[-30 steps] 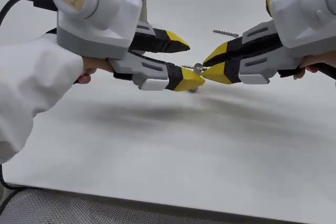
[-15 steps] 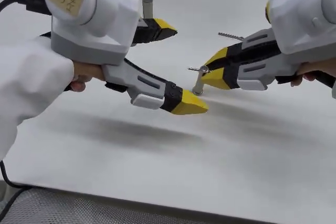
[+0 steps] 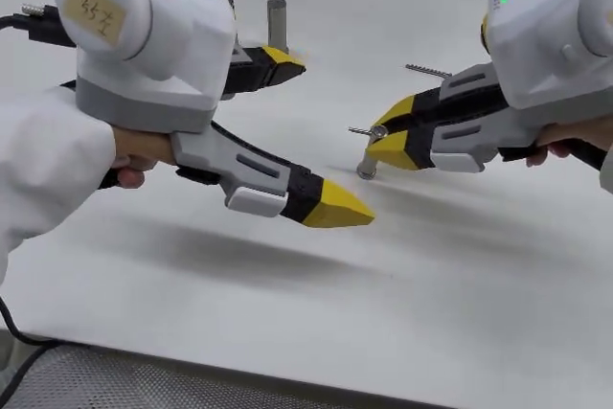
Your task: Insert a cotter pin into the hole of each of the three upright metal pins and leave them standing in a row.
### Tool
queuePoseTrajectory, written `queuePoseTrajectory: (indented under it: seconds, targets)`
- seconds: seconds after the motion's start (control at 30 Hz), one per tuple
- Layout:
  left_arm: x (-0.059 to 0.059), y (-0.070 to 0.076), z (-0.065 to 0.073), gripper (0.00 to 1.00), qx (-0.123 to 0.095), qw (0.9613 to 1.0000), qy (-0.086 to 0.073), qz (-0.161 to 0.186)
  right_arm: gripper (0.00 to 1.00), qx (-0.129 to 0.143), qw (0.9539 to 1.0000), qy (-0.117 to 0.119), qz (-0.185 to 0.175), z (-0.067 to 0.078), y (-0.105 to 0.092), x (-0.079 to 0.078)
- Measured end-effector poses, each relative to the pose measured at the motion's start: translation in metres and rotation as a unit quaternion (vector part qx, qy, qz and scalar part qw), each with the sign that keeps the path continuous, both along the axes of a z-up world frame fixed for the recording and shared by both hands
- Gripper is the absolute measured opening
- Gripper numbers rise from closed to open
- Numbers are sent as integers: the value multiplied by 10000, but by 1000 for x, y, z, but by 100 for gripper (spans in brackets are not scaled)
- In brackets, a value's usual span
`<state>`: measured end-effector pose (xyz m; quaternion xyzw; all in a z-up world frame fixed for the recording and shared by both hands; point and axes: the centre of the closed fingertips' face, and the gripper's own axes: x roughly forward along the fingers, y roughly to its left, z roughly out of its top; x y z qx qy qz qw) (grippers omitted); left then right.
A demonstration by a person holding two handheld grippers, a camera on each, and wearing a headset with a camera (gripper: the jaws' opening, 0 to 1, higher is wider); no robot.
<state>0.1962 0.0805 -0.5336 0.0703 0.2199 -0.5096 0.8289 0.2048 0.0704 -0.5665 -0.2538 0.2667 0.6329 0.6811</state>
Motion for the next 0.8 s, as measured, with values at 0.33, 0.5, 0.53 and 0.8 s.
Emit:
queuePoseTrajectory:
  seconds: [0.33, 0.5, 0.53, 0.8]
  targets:
    - [-4, 5, -5, 99, 53, 10000, 46, 41, 4, -23, 10000, 40, 27, 0, 2, 0]
    - [-3, 11, -3, 99, -22, 9999, 57, 121, 4, -11, 10000, 29, 25, 0, 3, 0]
    - [-3, 13, -3, 99, -8, 9999, 46, 134, 4, -11, 10000, 37, 8, 0, 3, 0]
    - [-5, 22, 1, 99, -4, 9997, 4, 249, 4, -13, 10000, 33, -30, 4, 12, 8]
